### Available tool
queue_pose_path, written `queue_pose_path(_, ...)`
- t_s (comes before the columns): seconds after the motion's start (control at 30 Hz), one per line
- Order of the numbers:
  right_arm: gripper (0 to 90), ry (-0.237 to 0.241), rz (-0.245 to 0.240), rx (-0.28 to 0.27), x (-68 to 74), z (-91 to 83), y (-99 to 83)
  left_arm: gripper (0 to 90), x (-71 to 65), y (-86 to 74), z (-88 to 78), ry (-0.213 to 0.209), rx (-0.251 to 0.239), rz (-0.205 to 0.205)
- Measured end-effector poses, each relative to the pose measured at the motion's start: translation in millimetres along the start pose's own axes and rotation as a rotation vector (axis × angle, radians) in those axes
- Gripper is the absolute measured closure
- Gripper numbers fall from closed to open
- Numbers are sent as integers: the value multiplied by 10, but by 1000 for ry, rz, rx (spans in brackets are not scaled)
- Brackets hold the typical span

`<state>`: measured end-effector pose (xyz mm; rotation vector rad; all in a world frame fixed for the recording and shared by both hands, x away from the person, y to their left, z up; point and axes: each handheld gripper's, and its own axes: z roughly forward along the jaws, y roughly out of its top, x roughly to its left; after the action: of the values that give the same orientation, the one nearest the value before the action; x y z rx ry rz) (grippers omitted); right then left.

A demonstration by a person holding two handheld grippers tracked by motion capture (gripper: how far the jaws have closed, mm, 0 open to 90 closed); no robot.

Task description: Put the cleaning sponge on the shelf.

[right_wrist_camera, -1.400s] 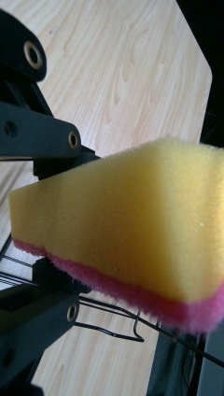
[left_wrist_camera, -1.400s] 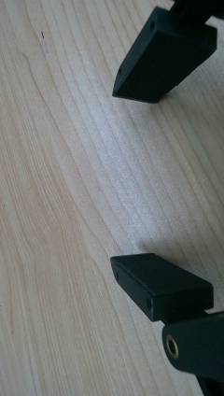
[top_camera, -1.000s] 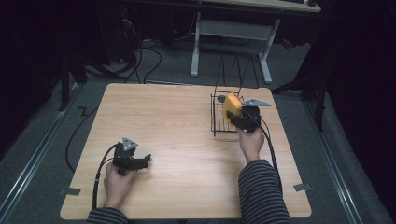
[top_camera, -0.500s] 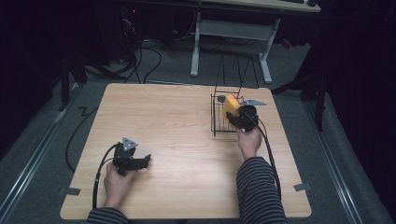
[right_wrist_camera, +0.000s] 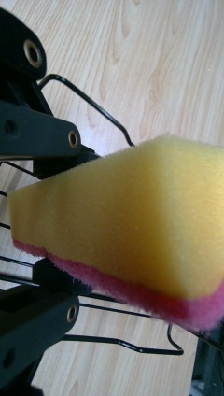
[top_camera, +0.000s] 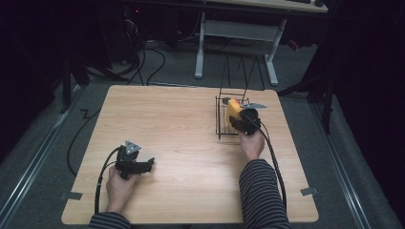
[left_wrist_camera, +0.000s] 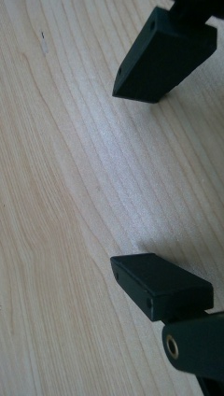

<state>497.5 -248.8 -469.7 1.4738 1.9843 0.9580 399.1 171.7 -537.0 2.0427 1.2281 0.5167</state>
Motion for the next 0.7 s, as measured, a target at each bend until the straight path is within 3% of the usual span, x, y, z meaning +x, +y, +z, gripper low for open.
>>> queue_pose_path(0.7,585,-1,-8,27,3,14,-34,165,0,0,0,0,0,0)
